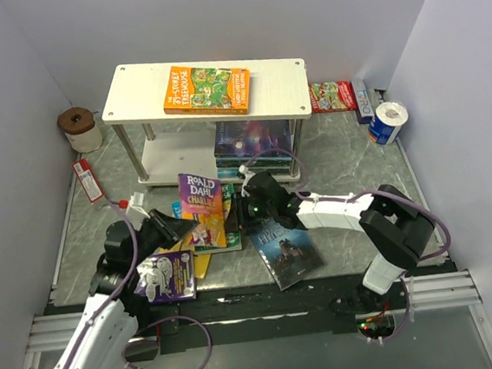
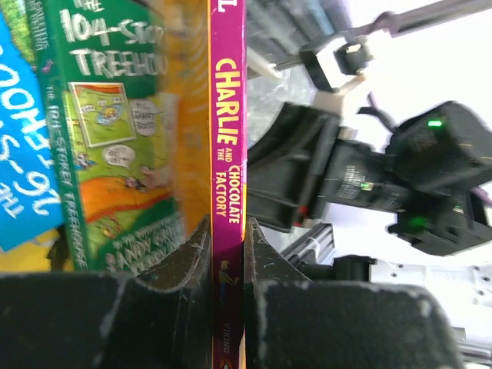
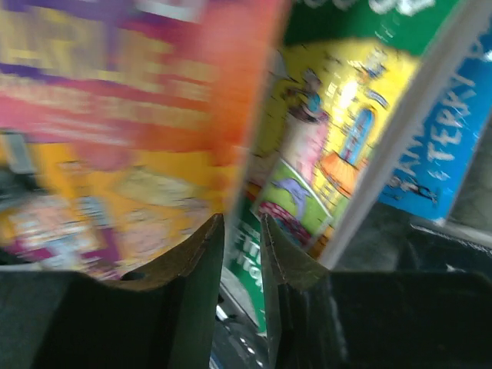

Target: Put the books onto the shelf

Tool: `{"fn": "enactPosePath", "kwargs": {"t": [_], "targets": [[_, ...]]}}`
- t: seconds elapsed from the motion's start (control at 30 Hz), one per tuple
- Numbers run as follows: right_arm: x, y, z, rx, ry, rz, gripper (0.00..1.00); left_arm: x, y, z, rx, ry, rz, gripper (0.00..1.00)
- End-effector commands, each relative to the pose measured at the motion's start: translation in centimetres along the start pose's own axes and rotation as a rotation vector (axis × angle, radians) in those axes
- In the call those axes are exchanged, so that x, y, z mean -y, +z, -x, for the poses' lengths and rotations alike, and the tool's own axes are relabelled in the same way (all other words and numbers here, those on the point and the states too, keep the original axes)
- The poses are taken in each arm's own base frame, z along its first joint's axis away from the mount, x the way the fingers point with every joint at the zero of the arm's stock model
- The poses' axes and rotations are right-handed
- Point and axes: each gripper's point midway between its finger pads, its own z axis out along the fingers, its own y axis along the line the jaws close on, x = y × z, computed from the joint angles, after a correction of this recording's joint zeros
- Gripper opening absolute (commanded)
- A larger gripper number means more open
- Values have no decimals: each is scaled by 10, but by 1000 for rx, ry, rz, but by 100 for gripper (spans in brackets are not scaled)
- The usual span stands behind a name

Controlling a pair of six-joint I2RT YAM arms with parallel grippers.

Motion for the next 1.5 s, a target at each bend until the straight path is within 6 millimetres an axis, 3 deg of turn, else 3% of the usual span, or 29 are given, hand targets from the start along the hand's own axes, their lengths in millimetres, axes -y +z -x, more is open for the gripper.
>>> {"fn": "enactPosePath", "kwargs": {"t": [0.0,0.03,0.07,0.13,0.17,0.23,0.27,0.33,0.53,0.7,0.87,0.9,0.97,1.0,1.1,1.37,1.43,1.47], "targets": [[-16,-25,4,36,-69,-10,41,56,-23,30,87,72,-67,1],[-18,-30,8,57,-82,-37,51,56,-24,35,103,95,-39,1],[-34,-41,14,88,-112,-20,58,62,-30,40,107,94,-14,1],[-44,-58,17,101,-154,-64,68,70,-38,52,156,118,13,1],[-56,-73,28,158,-172,-56,77,83,-48,59,182,128,15,1],[-72,-88,28,182,-179,-29,82,93,-58,70,225,140,29,1],[-83,-103,33,222,-177,0,84,109,-68,83,278,152,20,1],[-94,-116,35,256,-156,38,87,117,-78,89,309,148,35,1],[-136,-163,37,335,-181,177,86,198,-126,119,435,202,-115,1],[-181,-203,54,463,-185,363,87,239,-134,133,495,126,-294,1],[-228,-237,76,573,-169,561,91,277,-148,152,612,-22,-657,1],[-238,-245,81,593,-178,601,94,279,-141,155,604,-25,-675,1],[-254,-253,88,605,-194,640,96,293,-142,160,601,2,-702,1],[-259,-254,90,600,-196,646,99,295,-131,163,580,12,-683,1],[-279,-255,95,578,-205,691,100,320,-137,167,562,61,-725,1],[-318,-241,113,530,-160,782,99,336,-136,173,552,79,-753,1],[-321,-228,120,522,-153,752,99,340,-136,172,543,83,-769,1],[-329,-234,126,533,-157,766,100,340,-135,172,537,84,-770,1]]}}
